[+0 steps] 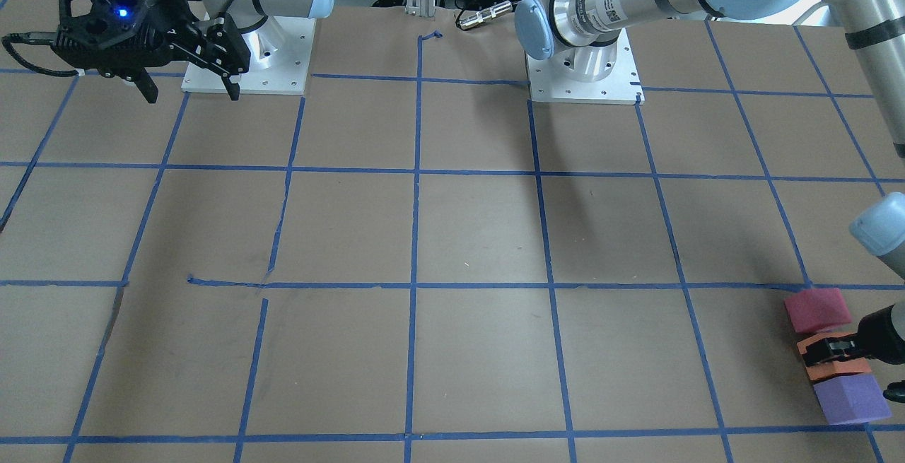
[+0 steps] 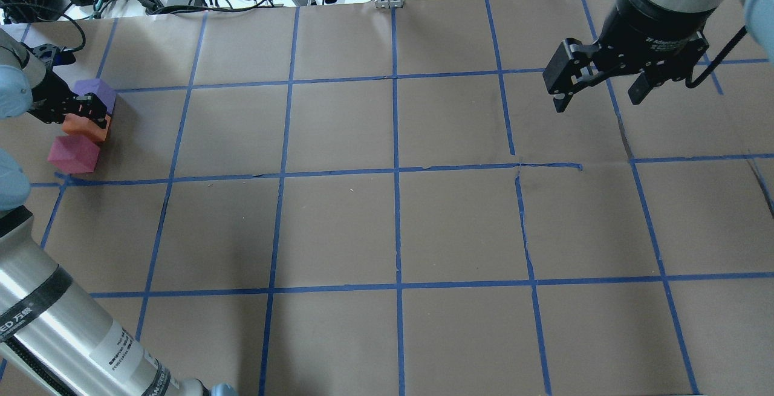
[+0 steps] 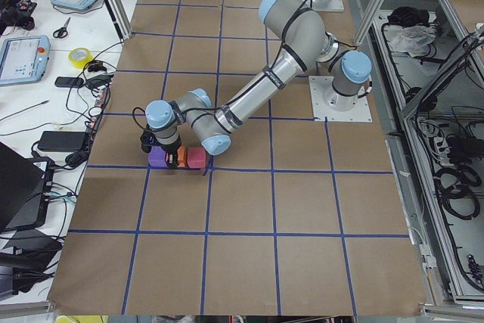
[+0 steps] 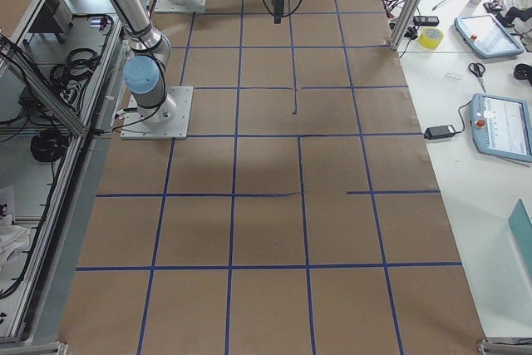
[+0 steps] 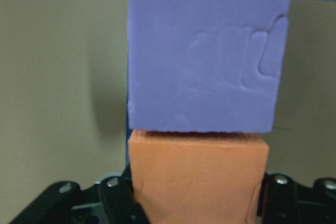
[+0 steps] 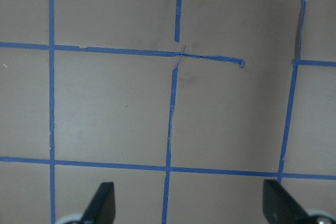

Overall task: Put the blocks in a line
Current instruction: 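Push the orange cube against the purple cube with the left gripper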

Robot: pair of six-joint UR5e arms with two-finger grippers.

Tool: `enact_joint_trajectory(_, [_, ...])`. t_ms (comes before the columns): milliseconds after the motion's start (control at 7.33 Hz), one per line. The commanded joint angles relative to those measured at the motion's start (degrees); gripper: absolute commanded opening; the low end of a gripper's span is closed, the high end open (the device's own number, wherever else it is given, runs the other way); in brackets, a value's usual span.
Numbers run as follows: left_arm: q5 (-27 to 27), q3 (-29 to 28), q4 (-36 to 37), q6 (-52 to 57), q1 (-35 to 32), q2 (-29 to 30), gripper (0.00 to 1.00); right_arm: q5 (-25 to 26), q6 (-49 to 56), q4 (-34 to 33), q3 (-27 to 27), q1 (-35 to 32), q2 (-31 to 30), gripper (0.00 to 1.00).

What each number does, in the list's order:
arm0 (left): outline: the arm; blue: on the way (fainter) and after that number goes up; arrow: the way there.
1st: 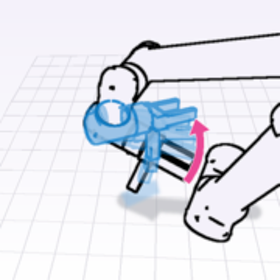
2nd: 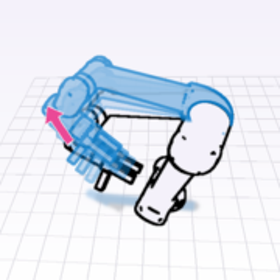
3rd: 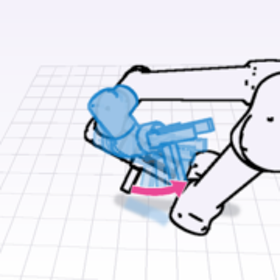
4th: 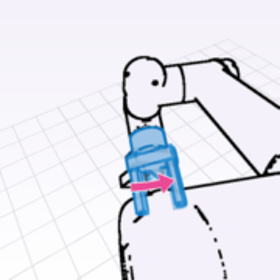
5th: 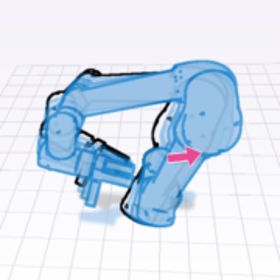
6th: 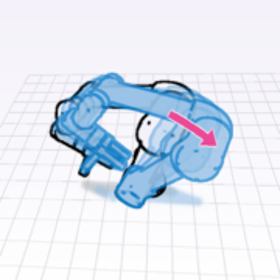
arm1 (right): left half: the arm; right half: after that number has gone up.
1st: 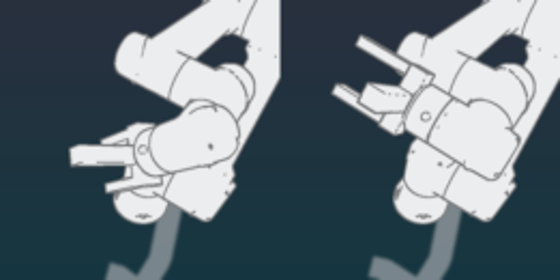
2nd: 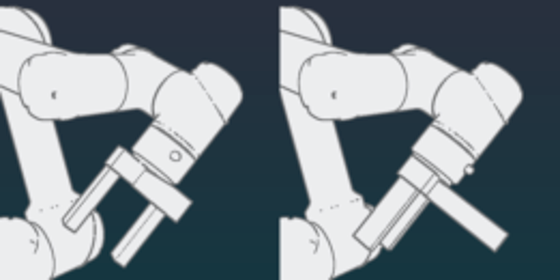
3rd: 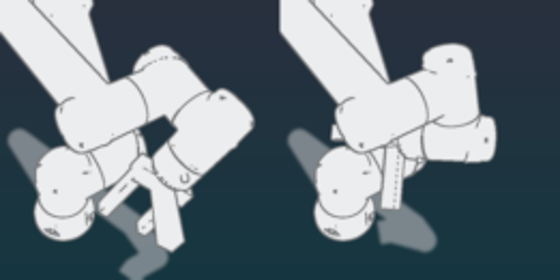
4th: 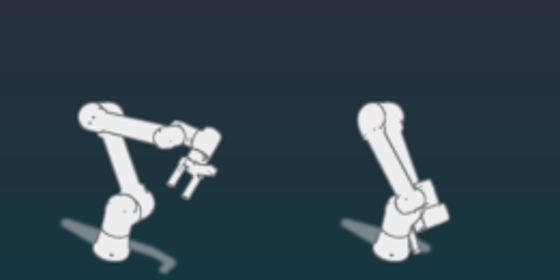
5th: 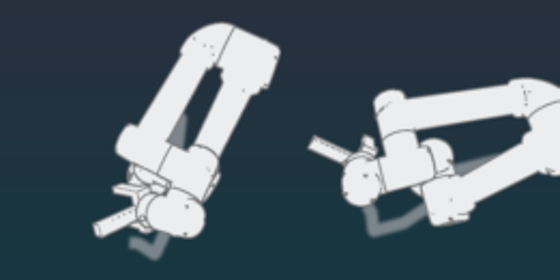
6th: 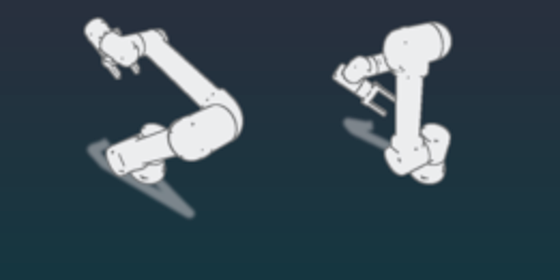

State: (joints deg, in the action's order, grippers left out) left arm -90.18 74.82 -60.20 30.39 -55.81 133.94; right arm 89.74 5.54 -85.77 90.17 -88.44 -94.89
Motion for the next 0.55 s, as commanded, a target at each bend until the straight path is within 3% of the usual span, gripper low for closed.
enact_joint_trajectory(0, [-0.1,-0.1,-1.0,0.1,-0.1,-1.0,1.0,0.0,0.0,0.1,0.0,0.0,0.1,1.0])
enact_joint_trajectory(409, [-0.5,0.1,-7.8,0.6,-3.9,-13.7,1.0,0.0,0.0,0.1,0.0,0.0,0.0,1.0])
